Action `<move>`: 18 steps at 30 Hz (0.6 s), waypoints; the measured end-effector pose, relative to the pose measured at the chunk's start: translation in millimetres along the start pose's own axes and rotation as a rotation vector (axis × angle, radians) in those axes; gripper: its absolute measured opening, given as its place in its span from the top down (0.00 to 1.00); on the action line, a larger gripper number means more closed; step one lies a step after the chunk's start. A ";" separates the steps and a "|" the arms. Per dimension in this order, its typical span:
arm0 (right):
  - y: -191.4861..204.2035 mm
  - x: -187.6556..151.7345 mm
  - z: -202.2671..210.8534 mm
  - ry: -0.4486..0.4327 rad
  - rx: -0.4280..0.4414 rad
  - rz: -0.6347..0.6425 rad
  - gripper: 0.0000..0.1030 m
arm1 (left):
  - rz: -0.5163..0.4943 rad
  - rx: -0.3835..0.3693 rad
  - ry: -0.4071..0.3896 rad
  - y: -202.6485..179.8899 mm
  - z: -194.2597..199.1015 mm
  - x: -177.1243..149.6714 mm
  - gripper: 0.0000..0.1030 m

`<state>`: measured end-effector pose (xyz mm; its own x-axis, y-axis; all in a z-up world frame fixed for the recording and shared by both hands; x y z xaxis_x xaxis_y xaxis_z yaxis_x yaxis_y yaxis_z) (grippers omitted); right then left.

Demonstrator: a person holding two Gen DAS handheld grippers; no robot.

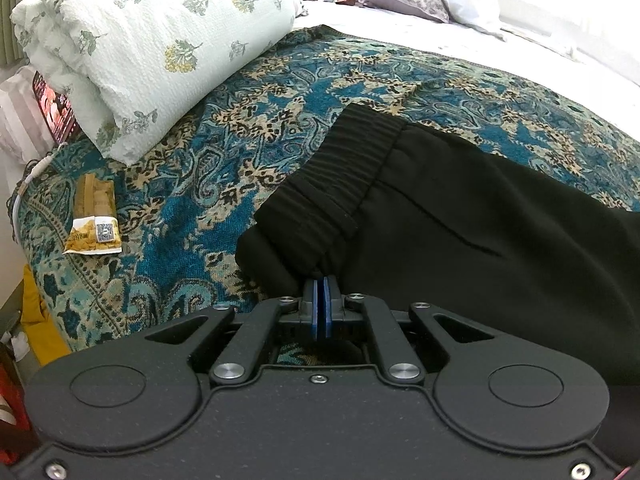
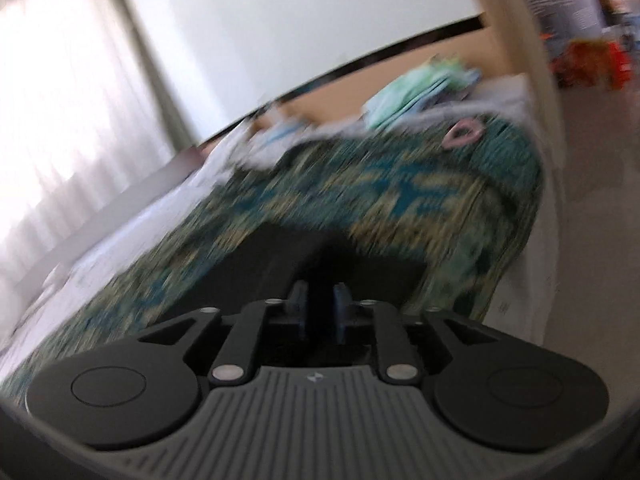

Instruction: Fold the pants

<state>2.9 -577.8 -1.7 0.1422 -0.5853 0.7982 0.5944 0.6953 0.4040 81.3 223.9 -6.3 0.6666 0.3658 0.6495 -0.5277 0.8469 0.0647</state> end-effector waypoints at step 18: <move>8.1 44.8 -65.2 0.058 0.013 -0.036 0.94 | -0.035 0.009 -0.014 -1.3 -5.4 6.4 0.94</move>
<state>65.7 -625.6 8.1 0.1672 -0.6331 0.7558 0.5900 0.6784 0.4378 89.1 227.3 -6.3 0.6772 0.3308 0.6573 -0.5090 0.8557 0.0938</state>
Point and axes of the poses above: each gripper's, at about its wrist camera, not at the fingertips, and z roughly against the way its jaws point, y to its left, x to its top, the point moved 5 cm from there along -z, roughly the way its jaws point, and after that the axes turned 1 degree about -z, right-handed, at the moved point
